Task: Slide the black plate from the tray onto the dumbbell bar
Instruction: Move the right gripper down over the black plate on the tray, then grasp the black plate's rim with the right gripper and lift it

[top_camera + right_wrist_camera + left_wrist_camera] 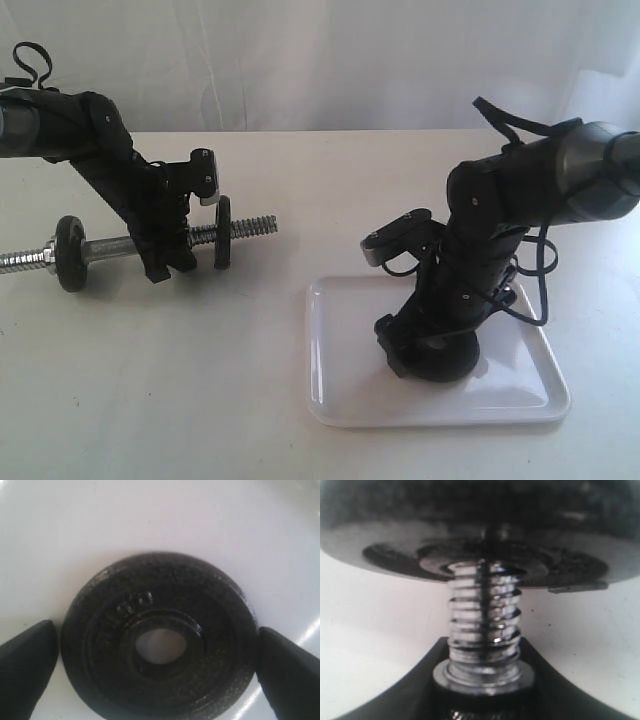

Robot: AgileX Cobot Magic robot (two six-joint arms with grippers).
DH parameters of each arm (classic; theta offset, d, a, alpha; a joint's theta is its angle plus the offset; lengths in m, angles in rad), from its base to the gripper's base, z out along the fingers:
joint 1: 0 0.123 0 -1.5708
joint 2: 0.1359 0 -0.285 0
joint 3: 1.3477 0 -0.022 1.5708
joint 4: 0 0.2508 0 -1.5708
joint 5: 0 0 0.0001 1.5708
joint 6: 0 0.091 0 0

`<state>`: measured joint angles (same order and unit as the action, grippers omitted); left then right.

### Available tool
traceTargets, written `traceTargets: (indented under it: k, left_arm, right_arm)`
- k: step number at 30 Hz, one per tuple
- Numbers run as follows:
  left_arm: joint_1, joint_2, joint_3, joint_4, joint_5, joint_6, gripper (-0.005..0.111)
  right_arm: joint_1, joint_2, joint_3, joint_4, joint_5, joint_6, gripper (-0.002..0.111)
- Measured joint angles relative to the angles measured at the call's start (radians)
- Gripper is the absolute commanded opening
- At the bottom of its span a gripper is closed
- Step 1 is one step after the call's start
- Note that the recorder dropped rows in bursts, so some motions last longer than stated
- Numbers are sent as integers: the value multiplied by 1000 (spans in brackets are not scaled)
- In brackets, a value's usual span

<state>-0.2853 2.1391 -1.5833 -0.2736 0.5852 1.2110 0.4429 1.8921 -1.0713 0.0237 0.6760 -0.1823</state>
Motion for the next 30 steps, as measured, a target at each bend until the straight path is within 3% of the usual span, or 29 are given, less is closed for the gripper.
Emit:
traceTargets:
  k: [8, 11, 16, 30]
  left_arm:
    - [0, 0, 0, -2, 0, 0, 0]
    - [0, 0, 0, -2, 0, 0, 0]
    - [0, 0, 0, -2, 0, 0, 0]
    - [0, 0, 0, -2, 0, 0, 0]
  right_arm:
    - [0, 11, -12, 0, 14, 0, 102]
    - [0, 11, -12, 0, 15, 0, 79]
    - [0, 11, -12, 0, 19, -2, 4]
    - [0, 11, -12, -10, 19, 0, 0]
